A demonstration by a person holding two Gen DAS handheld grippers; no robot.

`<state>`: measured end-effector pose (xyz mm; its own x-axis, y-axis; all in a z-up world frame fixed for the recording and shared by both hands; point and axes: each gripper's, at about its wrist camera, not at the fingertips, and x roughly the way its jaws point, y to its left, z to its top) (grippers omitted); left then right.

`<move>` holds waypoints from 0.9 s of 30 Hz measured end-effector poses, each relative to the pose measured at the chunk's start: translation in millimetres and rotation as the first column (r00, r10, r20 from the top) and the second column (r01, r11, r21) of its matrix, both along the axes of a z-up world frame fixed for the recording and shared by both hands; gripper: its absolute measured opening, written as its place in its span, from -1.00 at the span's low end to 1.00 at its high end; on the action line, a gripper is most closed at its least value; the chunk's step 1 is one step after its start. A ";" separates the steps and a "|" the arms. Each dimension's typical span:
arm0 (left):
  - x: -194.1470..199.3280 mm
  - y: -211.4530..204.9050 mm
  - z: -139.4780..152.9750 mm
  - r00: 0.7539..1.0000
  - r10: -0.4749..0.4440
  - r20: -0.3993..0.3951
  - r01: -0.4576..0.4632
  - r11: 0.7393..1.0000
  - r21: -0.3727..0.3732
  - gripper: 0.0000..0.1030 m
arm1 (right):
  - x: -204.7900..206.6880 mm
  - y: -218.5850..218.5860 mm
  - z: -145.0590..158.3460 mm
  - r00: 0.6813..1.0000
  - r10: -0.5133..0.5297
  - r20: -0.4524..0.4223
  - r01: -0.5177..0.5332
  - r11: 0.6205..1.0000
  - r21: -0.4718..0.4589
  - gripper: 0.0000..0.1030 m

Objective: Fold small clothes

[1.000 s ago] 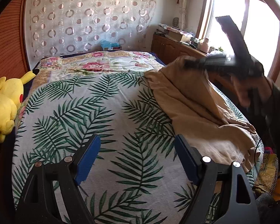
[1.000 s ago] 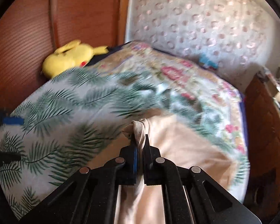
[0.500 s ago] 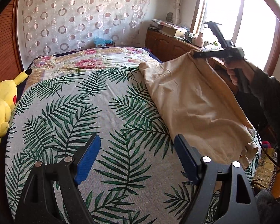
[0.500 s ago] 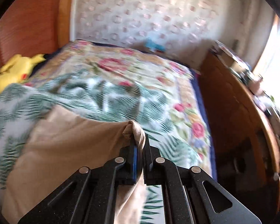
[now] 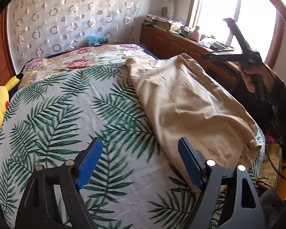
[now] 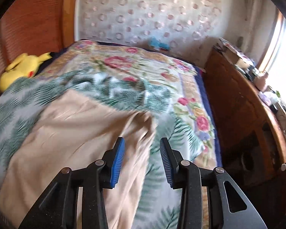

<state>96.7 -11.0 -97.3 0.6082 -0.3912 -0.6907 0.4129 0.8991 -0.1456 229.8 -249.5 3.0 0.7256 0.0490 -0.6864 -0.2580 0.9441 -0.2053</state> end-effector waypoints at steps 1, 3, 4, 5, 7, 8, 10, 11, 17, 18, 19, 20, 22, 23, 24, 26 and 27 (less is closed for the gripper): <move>0.0 -2.2 -0.5 1.000 -0.004 -0.001 0.004 1.000 0.002 0.59 | -12.0 2.1 -2.2 1.000 0.018 0.004 -0.018 1.000 0.001 -0.23; 0.2 -8.4 -1.5 1.000 -0.015 -0.006 0.015 1.000 0.008 0.59 | -37.9 7.5 -7.6 0.999 0.052 0.010 -0.052 0.999 0.010 -0.23; 0.4 -11.6 -1.8 1.000 -0.019 -0.007 0.019 1.000 0.010 0.59 | -49.2 11.0 -11.3 0.998 0.065 0.011 -0.066 0.998 0.017 -0.23; 0.5 -14.6 -2.1 1.000 -0.024 -0.008 0.024 1.000 0.013 0.59 | -59.7 9.8 -11.9 0.997 0.075 0.013 -0.075 0.997 0.024 -0.23; -0.4 -19.7 -2.9 0.999 -0.033 -0.007 0.034 0.999 0.019 0.59 | -77.7 9.9 -15.5 0.995 0.094 0.017 -0.095 0.994 0.047 -0.23; -0.9 -21.7 -3.8 0.999 -0.037 -0.007 0.037 0.999 0.022 0.59 | -85.1 10.9 -19.0 0.995 0.101 0.017 -0.102 0.993 0.058 -0.23; -1.7 -24.5 -4.6 0.999 -0.042 -0.009 0.043 0.999 0.026 0.59 | -97.5 12.8 -26.2 0.994 0.105 0.019 -0.106 0.992 0.067 -0.23; -2.7 -25.2 -5.4 0.999 -0.045 -0.011 0.045 0.999 0.027 0.59 | -102.3 12.1 -31.4 0.994 0.110 0.016 -0.111 0.991 0.076 -0.23; -5.5 -31.4 -11.1 0.998 -0.056 -0.027 0.057 0.998 0.031 0.59 | -141.9 -16.5 -39.7 0.993 0.118 -0.008 -0.116 0.988 0.105 -0.24; -5.2 -32.1 -11.8 0.998 -0.058 -0.030 0.058 0.998 0.032 0.59 | -145.3 -19.0 -41.2 0.993 0.118 -0.011 -0.116 0.987 0.108 -0.23; -5.7 -33.2 -12.6 0.998 -0.061 -0.034 0.062 0.998 0.032 0.59 | -146.7 -22.2 -40.8 0.993 0.121 -0.016 -0.118 0.987 0.110 -0.24; -6.5 -34.2 -13.0 0.997 -0.065 -0.036 0.066 0.997 0.034 0.59 | -149.6 -24.4 -38.0 0.992 0.123 -0.020 -0.120 0.987 0.110 -0.24; -7.9 -36.6 -14.4 0.997 -0.070 -0.039 0.071 0.997 0.033 0.59 | -160.1 -29.9 -36.9 0.993 0.119 -0.023 -0.116 0.987 0.111 -0.23; -8.5 -36.9 -14.9 0.997 -0.071 -0.041 0.073 0.997 0.031 0.59 | -164.0 -31.8 -32.4 0.993 0.117 -0.025 -0.113 0.987 0.116 -0.23; -9.1 -37.1 -15.6 0.996 -0.073 -0.044 0.075 0.997 0.028 0.59 | -169.7 -32.7 -33.0 0.993 0.113 -0.025 -0.109 0.987 0.122 -0.24; -11.2 -37.4 -17.0 0.996 -0.077 -0.048 0.078 0.997 0.022 0.59 | -177.6 -37.8 -33.6 0.994 0.104 -0.028 -0.099 0.986 0.132 -0.24; -12.5 -37.6 -17.3 0.995 -0.082 -0.050 0.083 0.996 0.019 0.59 | -181.9 -39.5 -32.9 0.994 0.102 -0.030 -0.097 0.985 0.141 -0.24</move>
<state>84.2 -48.6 -114.6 0.5397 -0.4235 -0.7276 0.4782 0.8655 -0.1490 47.9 -289.0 -29.9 0.6862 0.2165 -0.6944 -0.3572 0.9319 -0.0625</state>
